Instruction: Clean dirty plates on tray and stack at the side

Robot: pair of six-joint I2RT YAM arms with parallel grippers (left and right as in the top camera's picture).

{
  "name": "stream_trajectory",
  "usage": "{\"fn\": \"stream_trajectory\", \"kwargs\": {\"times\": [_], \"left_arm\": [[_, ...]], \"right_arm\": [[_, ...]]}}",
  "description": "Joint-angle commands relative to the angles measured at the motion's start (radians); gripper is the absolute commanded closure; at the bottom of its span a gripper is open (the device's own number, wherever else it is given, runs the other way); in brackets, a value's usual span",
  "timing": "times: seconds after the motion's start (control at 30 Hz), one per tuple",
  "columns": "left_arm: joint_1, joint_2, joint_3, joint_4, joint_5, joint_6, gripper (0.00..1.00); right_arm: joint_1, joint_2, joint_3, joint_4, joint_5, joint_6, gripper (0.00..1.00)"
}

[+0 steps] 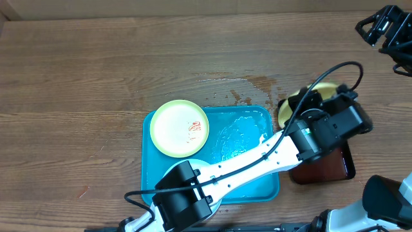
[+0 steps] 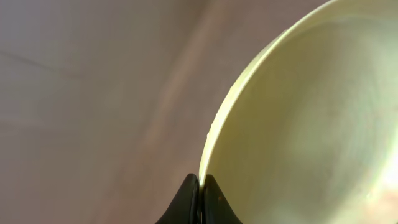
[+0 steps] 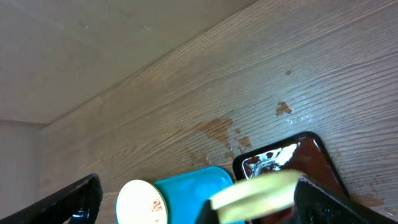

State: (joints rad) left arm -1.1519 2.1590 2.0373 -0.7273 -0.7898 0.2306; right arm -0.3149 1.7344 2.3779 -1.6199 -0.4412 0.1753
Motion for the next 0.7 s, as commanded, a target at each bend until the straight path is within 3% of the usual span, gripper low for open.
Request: {"fn": "stream_trajectory", "kwargs": {"times": [0.0, 0.1, 0.23, 0.27, 0.4, 0.47, 0.57, 0.67], "left_arm": [[0.009, 0.013, 0.000, 0.006, 0.035, -0.100, 0.96], [0.016, 0.013, 0.000, 0.078, -0.209, -0.071, 0.96], [0.039, 0.012, 0.000, 0.111, -0.234, -0.039, 0.96], [0.040, 0.013, 0.000, 0.098, -0.209, -0.044, 0.96], [0.032, 0.012, 0.000, -0.023, 0.167, -0.027, 0.96], [0.030, 0.012, 0.000, -0.043, 0.213, -0.073, 0.96], [0.030, 0.012, 0.000, -0.035, 0.027, -0.151, 0.96], [0.055, 0.012, 0.000, -0.028, -0.092, -0.156, 0.96]], "right_arm": [[-0.007, -0.023, 0.026, 0.003, -0.006, -0.012, 0.00], [-0.007, -0.023, 0.026, 0.002, -0.006, -0.011, 0.00], [-0.007, -0.023, 0.026, 0.000, -0.009, -0.008, 0.00], [-0.007, -0.023, 0.026, -0.002, -0.009, -0.008, 0.00], [-0.007, -0.023, 0.026, -0.001, -0.009, -0.008, 0.00], [-0.007, -0.023, 0.026, -0.001, -0.009, -0.008, 0.00], [-0.007, -0.023, 0.026, 0.001, -0.009, -0.008, 0.00], [-0.007, -0.023, 0.026, 0.001, -0.009, -0.008, 0.00]]}}
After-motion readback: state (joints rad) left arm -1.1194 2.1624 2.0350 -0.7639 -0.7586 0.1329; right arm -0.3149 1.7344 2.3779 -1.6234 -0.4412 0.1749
